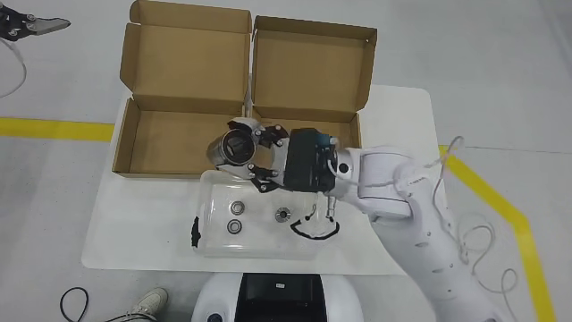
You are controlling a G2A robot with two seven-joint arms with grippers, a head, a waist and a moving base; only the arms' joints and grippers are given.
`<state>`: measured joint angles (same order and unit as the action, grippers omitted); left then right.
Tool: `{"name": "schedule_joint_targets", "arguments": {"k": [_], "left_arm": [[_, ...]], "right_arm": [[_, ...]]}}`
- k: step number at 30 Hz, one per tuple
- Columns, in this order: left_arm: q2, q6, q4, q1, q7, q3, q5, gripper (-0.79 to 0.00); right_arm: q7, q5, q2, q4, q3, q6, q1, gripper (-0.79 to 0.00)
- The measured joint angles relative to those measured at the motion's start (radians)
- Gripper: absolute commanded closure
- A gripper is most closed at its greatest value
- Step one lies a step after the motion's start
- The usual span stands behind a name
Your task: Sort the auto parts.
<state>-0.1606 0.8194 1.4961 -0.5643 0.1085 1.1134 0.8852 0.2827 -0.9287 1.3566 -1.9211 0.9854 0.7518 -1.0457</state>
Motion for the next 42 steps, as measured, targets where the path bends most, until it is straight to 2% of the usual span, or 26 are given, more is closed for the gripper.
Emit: {"name": "schedule_joint_targets", "arguments": {"k": [19,30,42], "left_arm": [[0.000,0.000,0.000,0.000,0.000,0.000,0.000,-0.785],[0.000,0.000,0.000,0.000,0.000,0.000,0.000,-0.785],[0.000,0.000,0.000,0.000,0.000,0.000,0.000,-0.785]], "right_arm": [[-0.082,0.022,0.000,0.051,0.005,-0.036,0.021,0.000],[-0.001,-0.030,0.009,0.130,-0.060,-0.142,0.041,0.000],[0.068,-0.080,0.011,0.227,-0.084,-0.236,0.037,0.000]]}}
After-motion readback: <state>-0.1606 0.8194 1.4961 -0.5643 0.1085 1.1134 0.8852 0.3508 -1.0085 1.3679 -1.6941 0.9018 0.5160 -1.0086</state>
